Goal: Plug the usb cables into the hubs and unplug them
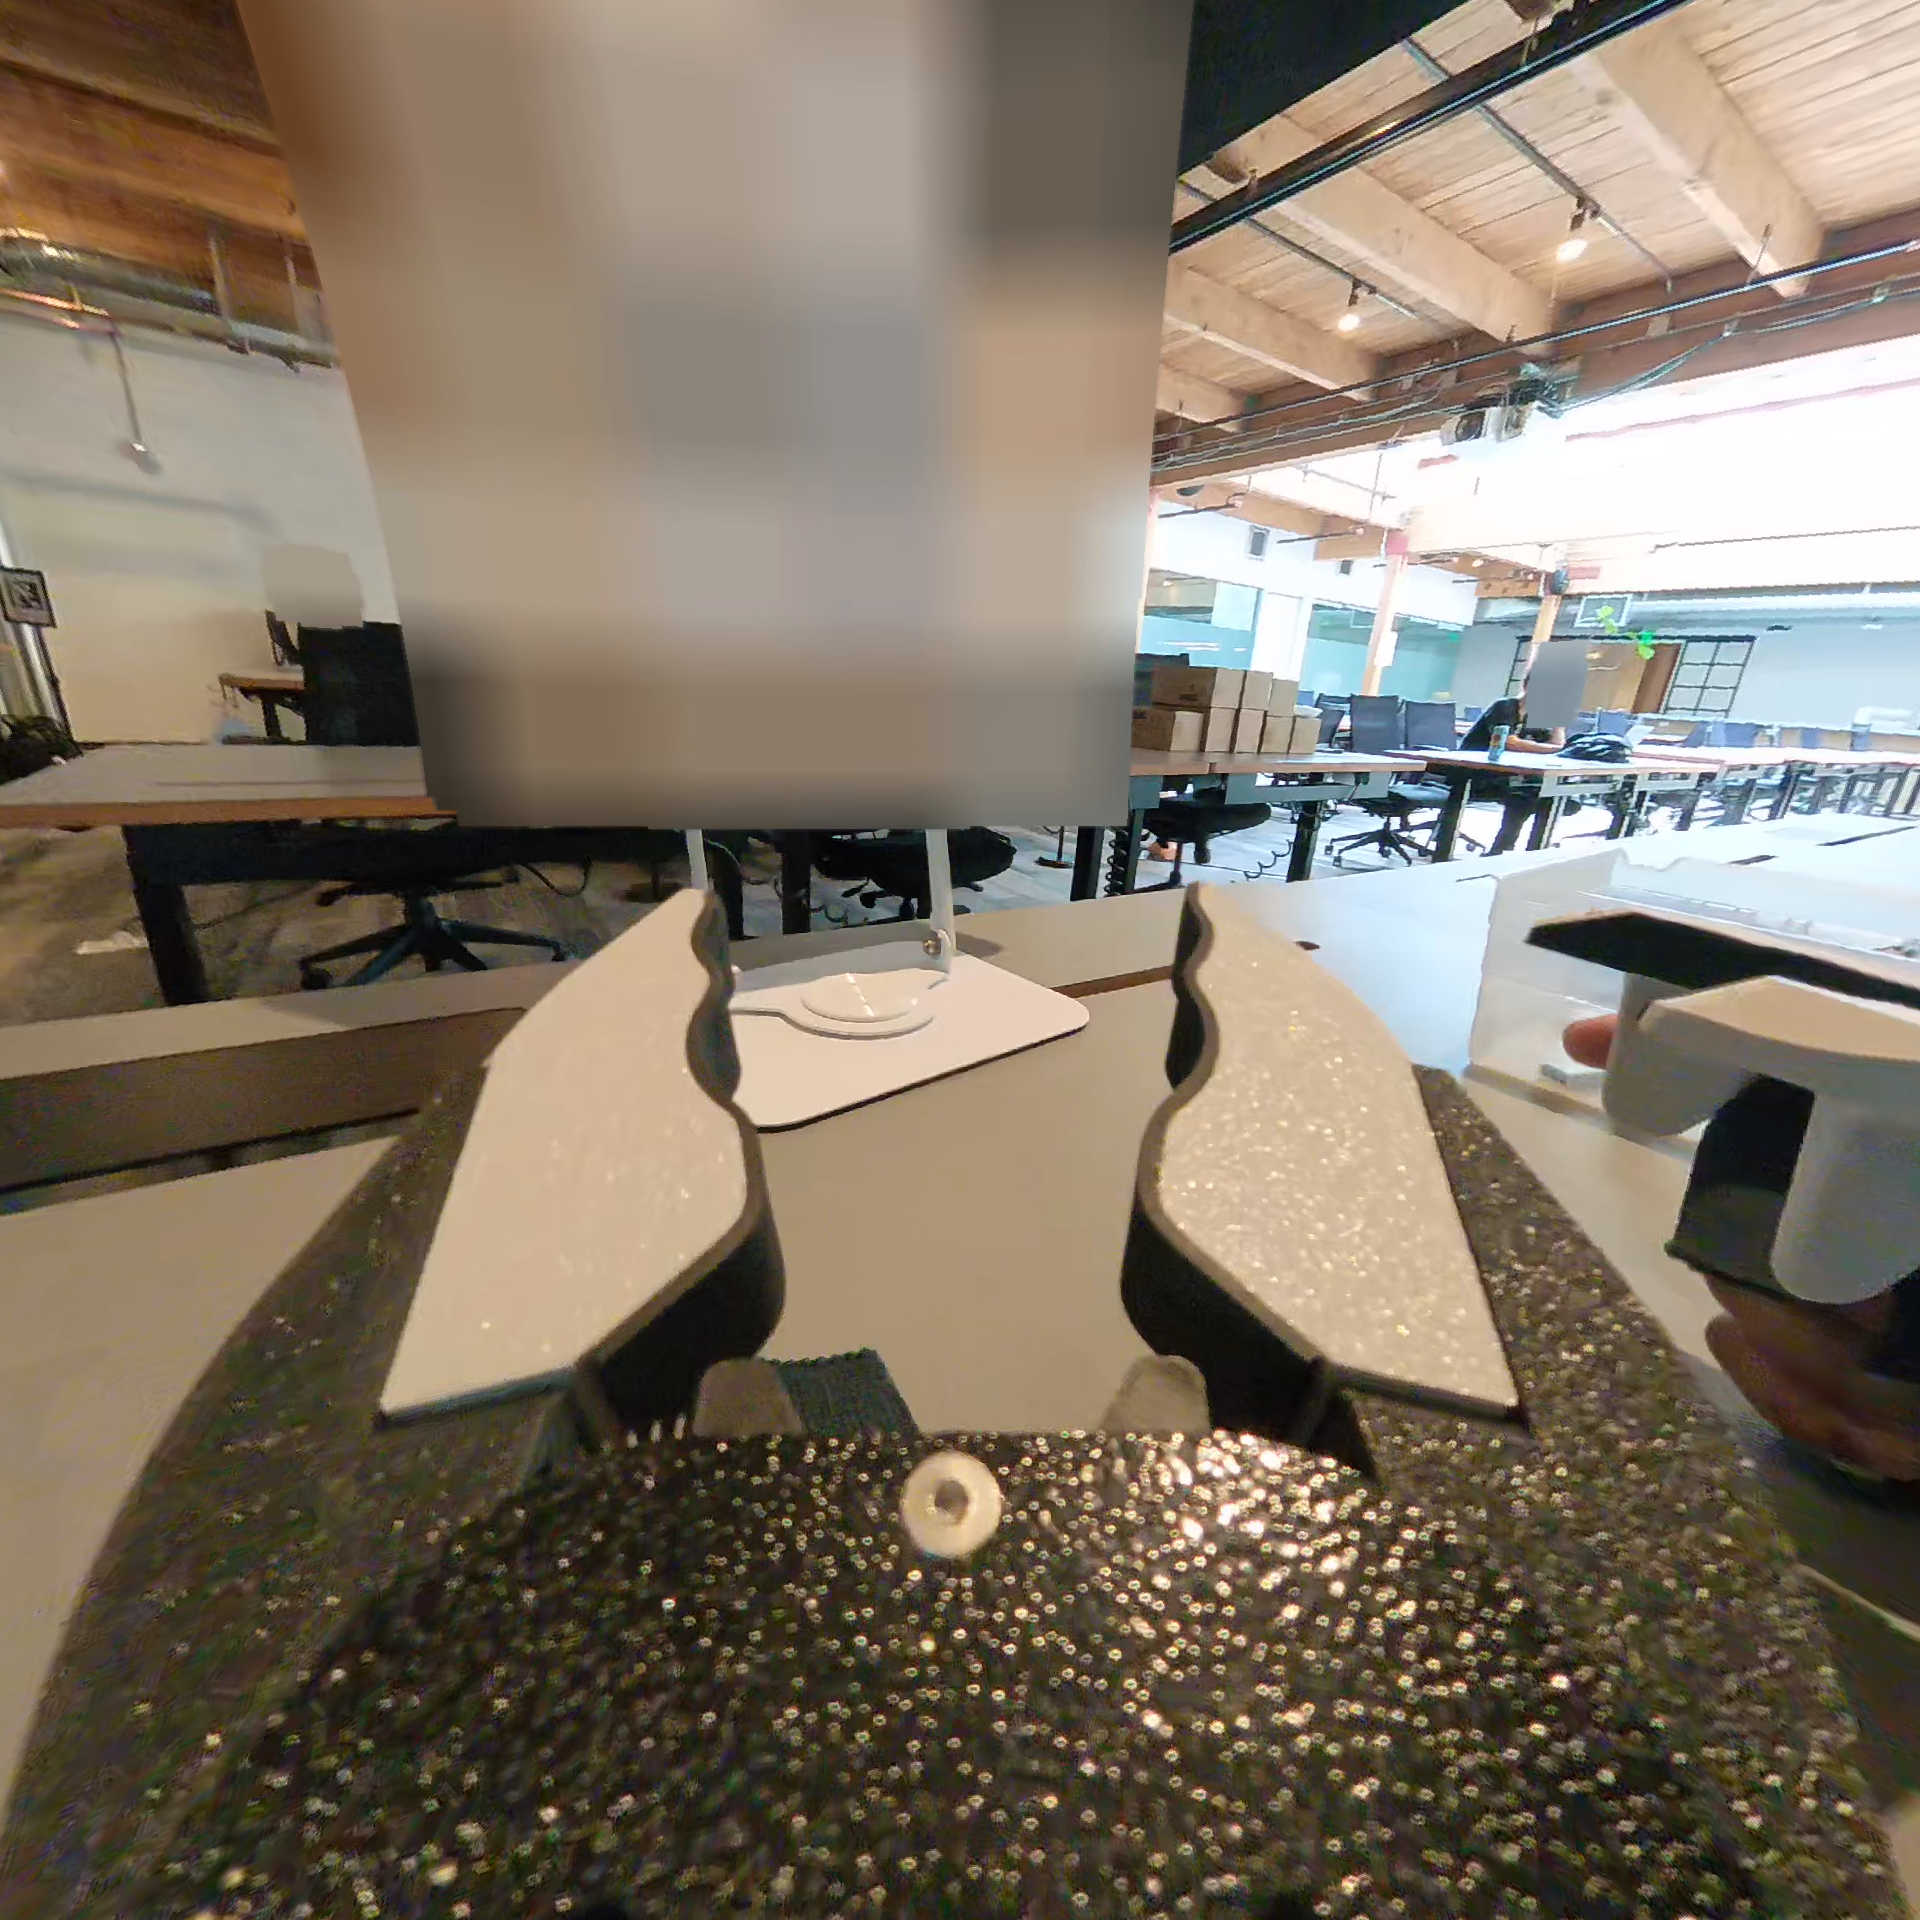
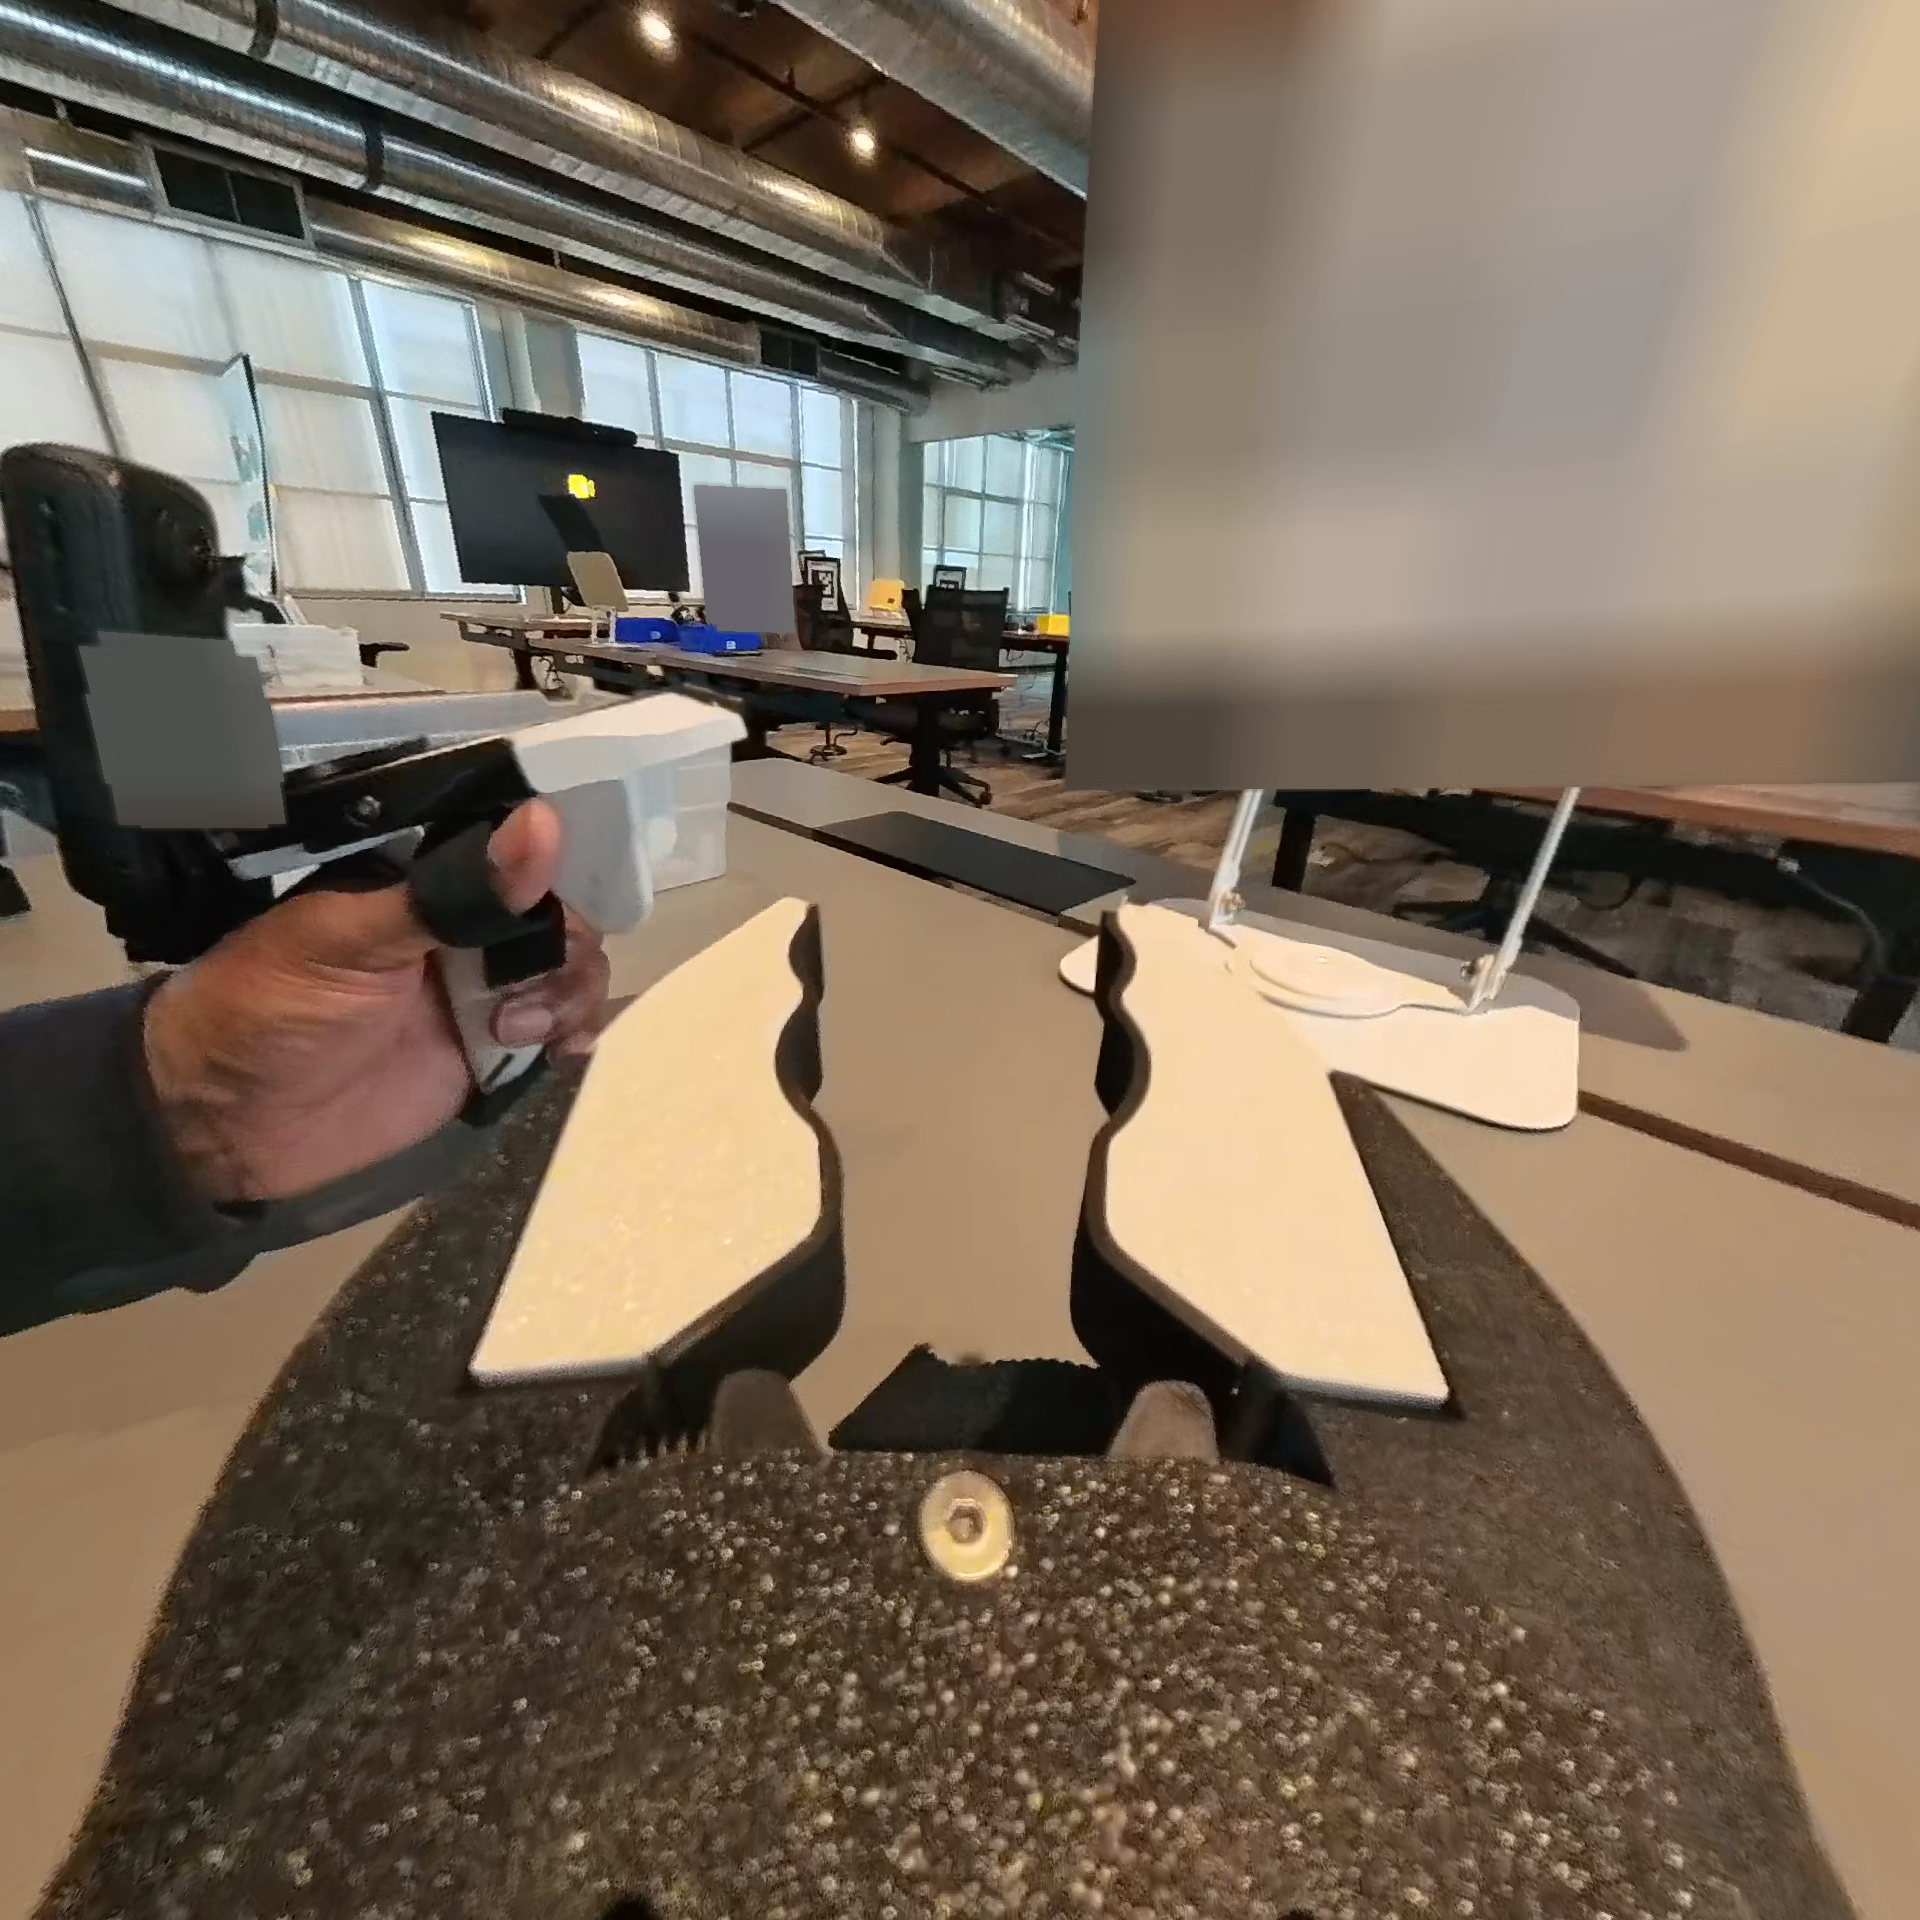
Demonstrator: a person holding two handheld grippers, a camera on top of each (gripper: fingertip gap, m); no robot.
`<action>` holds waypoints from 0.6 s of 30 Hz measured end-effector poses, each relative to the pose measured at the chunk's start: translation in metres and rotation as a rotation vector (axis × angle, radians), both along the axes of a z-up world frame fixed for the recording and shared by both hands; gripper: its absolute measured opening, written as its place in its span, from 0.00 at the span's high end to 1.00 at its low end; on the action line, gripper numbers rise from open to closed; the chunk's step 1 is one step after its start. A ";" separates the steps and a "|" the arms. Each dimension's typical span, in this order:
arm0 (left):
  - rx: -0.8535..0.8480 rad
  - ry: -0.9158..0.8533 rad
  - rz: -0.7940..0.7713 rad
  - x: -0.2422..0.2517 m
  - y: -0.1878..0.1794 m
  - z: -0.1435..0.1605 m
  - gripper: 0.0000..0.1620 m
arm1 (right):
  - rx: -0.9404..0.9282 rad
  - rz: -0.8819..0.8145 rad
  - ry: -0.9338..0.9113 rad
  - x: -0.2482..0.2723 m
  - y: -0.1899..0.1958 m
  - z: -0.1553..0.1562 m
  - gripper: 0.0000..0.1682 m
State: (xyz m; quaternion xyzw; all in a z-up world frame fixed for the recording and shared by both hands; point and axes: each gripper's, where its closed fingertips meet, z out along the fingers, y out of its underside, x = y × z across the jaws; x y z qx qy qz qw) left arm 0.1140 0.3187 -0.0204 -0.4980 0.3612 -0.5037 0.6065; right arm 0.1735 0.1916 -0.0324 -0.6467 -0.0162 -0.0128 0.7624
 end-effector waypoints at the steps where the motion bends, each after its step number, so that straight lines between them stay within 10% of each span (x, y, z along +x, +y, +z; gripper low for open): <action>1: -0.007 0.002 -0.005 0.001 0.000 -0.001 0.50 | -0.004 0.003 0.018 0.002 0.000 -0.001 0.70; 18: 0.018 0.006 0.004 0.001 -0.001 -0.001 0.49 | -0.022 0.061 0.050 -0.002 0.002 -0.003 0.63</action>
